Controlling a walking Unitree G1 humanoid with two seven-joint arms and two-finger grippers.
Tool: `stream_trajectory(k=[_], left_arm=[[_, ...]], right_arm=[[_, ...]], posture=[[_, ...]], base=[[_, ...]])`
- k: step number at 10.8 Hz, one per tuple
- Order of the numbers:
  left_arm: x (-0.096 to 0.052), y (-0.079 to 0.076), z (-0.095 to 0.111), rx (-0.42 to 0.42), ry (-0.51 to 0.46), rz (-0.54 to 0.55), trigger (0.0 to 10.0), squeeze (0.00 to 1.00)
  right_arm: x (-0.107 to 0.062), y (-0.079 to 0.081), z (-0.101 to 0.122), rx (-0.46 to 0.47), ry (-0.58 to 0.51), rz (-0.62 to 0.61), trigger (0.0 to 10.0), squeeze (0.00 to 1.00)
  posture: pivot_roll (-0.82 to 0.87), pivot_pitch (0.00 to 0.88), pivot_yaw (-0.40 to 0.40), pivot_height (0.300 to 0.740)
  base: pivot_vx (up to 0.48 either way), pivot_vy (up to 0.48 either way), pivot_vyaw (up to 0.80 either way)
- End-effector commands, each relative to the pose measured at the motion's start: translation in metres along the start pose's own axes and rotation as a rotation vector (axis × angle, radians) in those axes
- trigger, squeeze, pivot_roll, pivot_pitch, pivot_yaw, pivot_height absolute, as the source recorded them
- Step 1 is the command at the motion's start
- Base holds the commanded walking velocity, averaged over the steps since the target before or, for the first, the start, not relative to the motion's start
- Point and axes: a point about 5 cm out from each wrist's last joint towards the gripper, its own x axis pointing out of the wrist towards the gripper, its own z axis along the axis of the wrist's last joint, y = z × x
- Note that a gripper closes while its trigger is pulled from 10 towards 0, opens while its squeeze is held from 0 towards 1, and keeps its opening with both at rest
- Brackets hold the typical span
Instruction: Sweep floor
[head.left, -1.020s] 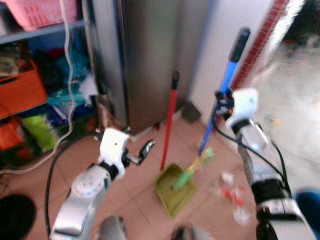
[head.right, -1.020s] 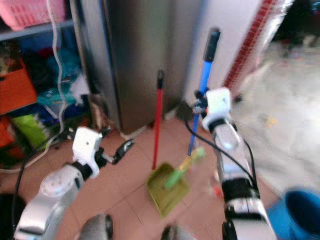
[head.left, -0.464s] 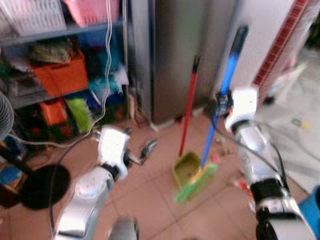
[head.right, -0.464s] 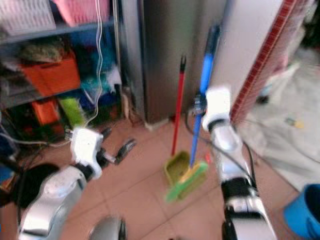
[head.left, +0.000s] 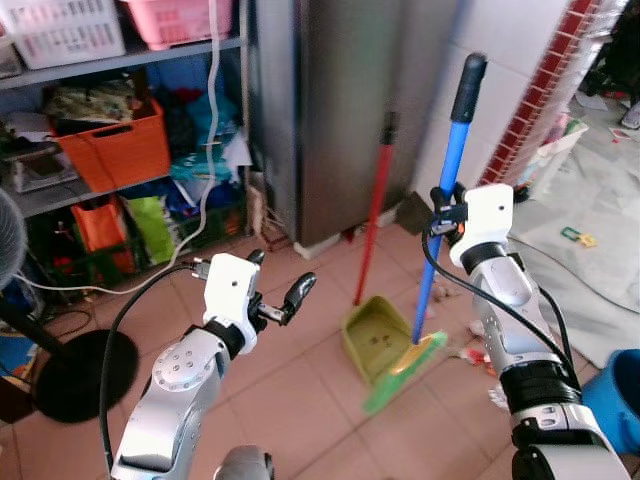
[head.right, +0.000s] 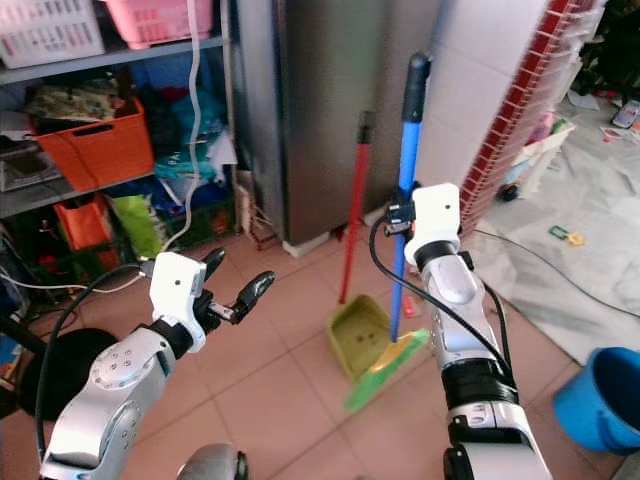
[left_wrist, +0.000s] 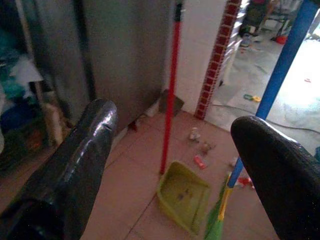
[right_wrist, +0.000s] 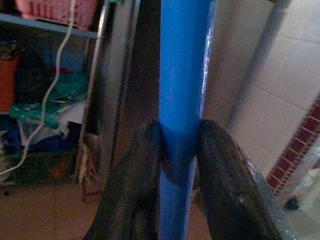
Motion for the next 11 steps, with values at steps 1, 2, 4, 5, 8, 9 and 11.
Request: stream_trajectory(k=[1, 2, 4, 5, 8, 9, 11], left_arm=[[0.001, 0.0, 0.0, 0.004, 0.015, -0.003, 10.0, 0.0], [0.001, 0.0, 0.0, 0.006, 0.016, -0.007, 10.0, 0.0], [0.001, -0.001, 0.0, 0.014, 0.018, -0.015, 10.0, 0.0], [0.001, -0.001, 0.0, 0.014, 0.012, -0.012, 10.0, 0.0], [0.0, 0.002, 0.004, 0.025, -0.003, -0.029, 10.0, 0.0], [0.001, 0.003, 0.005, 0.022, -0.008, -0.044, 10.0, 0.0], [0.0, -0.002, 0.005, -0.012, 0.001, -0.132, 10.0, 0.0]], right_arm=[[0.007, -0.002, 0.022, -0.013, -0.093, 0.067, 0.0, 0.0], [0.008, -0.009, 0.025, -0.023, -0.094, 0.085, 0.0, 0.0], [0.011, -0.014, 0.026, -0.032, -0.089, 0.075, 0.0, 0.0], [0.011, -0.011, 0.026, -0.028, -0.092, 0.08, 0.0, 0.0], [0.008, -0.002, 0.025, 0.003, -0.103, 0.158, 0.0, 0.0], [0.009, -0.004, 0.027, 0.005, -0.102, 0.179, 0.0, 0.0], [0.01, 0.002, 0.032, 0.026, -0.097, 0.351, 0.0, 0.0]], posture=[[0.02, 0.0, -0.042, 0.74], [0.02, 0.0, -0.041, 0.74], [0.02, 0.0, -0.041, 0.74], [0.02, 0.0, -0.041, 0.74], [0.03, 0.0, -0.033, 0.74], [0.03, 0.0, -0.033, 0.74], [0.02, 0.0, -0.033, 0.74]], base=[[0.0, 0.469, 0.0], [0.0, 0.465, 0.0], [0.0, 0.459, 0.0], [0.0, 0.0, 0.0], [0.0, 0.0, 0.0], [0.0, 0.0, 0.0], [0.0, 0.0, 0.0]])
